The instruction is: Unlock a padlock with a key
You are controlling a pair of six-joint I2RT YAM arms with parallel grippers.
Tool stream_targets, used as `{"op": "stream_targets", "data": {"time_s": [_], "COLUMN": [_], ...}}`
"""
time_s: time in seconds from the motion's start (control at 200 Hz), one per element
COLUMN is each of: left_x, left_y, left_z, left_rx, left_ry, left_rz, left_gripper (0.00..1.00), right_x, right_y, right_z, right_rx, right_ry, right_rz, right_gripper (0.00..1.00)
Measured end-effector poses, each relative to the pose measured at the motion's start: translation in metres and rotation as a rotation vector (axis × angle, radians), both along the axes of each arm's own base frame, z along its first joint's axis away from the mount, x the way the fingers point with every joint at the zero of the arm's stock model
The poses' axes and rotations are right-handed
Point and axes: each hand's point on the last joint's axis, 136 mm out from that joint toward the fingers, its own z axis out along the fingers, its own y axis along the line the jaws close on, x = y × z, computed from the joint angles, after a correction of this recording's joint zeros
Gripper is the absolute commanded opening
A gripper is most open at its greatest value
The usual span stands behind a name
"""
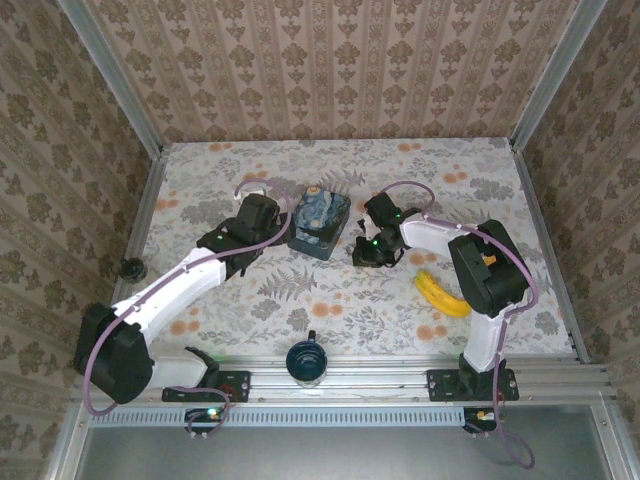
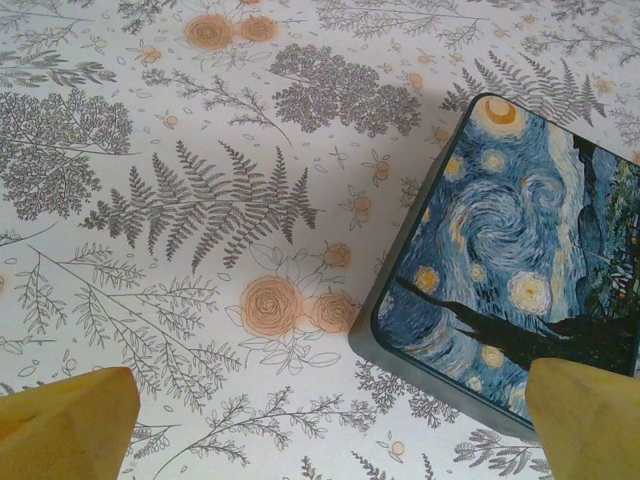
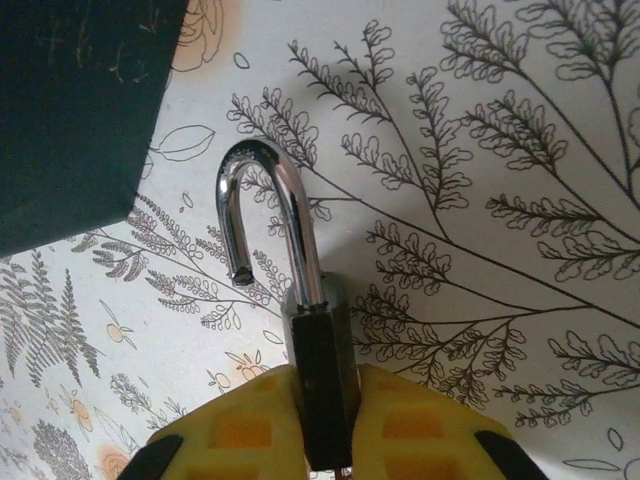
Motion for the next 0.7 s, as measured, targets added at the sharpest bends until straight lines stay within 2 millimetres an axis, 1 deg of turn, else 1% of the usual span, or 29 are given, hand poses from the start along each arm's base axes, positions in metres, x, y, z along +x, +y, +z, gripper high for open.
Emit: {"op": "stream_targets", "data": {"time_s": [0.115, 0.255, 0.345, 0.415, 0.525, 0.645, 0.7], "left_x": [-0.001, -0.001, -0.001, -0.001, -0.002, -0.004, -0.006], "left_y": [-0.001, -0.004, -0.006, -0.008, -0.011, -0.018, -0.024], "left_z": [-0.002, -0.001, -0.001, -0.001, -0.002, -0.001, -0.001], "left_rx": [-0.008, -0.033, -0.05, -0.063, -0.082, -0.108, -0.123], "left_ry": [0.006, 0.01, 0.009, 0.013, 0.021, 0.019, 0.017], "left_rz": [0.002, -0.001, -0.004, -0.007, -0.011, -0.026, -0.039], "left_gripper": [1.0, 1.0, 1.0, 1.0, 1.0, 1.0, 1.0], "right_x": [-0.002, -0.003, -0.007, -0.011, -0.012, -0.007, -0.001], "right_y": [-0.008, -0.014, -0.024, -0.032, -0.039, -0.041, -0.039], "right_z": [-0.004, -0.003, -0.001, 0.002, 0.016, 0.043, 0.056], "right_rx": [-0.046, -0.076, -0.117, -0.146, -0.167, -0.16, -0.152], "right_ry": [0.006, 0.002, -0.003, -0.003, -0.033, -0.098, -0.134], "right_rz": [-0.011, -0.022, -0.035, -0.046, -0.061, -0.071, -0.071], "right_gripper": [0.33, 0.37, 0.39, 0.42, 0.49, 0.56, 0.57]}}
